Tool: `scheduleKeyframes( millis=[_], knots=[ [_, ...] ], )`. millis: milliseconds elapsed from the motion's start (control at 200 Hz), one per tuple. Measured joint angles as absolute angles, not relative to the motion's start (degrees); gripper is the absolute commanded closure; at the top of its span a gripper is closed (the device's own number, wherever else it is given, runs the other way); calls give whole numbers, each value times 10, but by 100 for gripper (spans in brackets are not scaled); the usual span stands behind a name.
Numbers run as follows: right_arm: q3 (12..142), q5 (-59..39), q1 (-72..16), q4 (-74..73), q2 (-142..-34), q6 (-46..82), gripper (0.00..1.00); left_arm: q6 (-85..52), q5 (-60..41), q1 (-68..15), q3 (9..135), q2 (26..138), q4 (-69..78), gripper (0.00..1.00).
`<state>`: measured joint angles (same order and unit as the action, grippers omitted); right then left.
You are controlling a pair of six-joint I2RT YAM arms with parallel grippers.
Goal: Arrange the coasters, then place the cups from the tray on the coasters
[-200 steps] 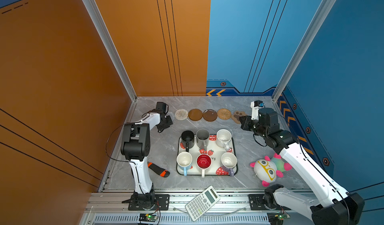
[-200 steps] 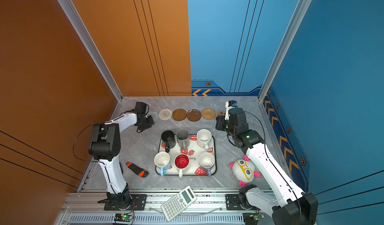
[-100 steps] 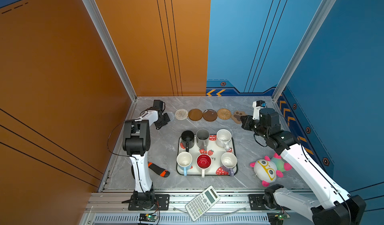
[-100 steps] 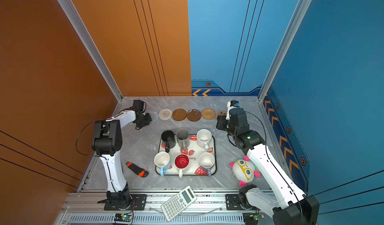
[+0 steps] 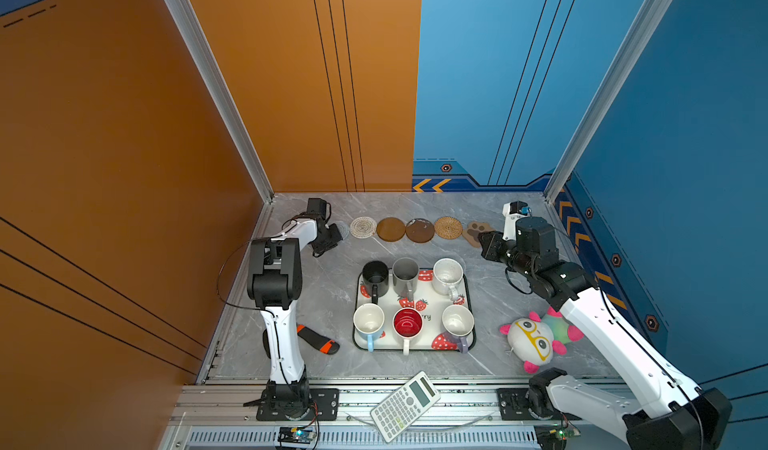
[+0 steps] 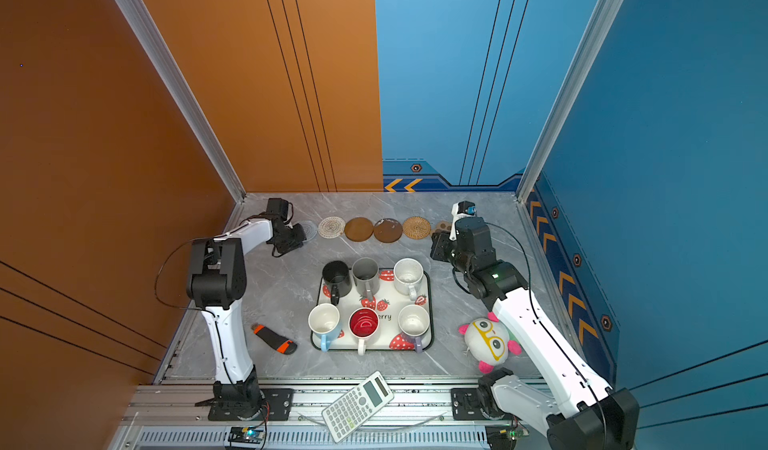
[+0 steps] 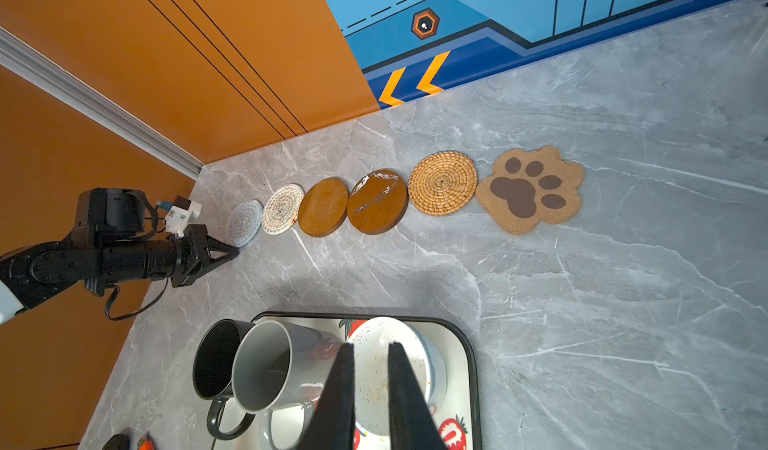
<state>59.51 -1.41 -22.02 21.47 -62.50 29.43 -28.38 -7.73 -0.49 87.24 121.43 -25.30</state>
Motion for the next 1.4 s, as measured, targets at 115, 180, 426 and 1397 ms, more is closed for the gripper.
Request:
scheduleKeyframes(
  millis=[115,180,426,1397],
  knots=[
    [595,-14,-226,215,-626,294,81,-284,-75,-18,851,1173,-256,100],
    [595,-14,-230,215,-626,294,80,-284,-73,-33,840,1138,-256,100],
    [594,-17,-245,215,-625,294,76,-282,-44,-129,824,981,-252,98],
    [496,5,-318,279,-522,267,29,-170,121,-448,533,636,-15,36]
  ],
)
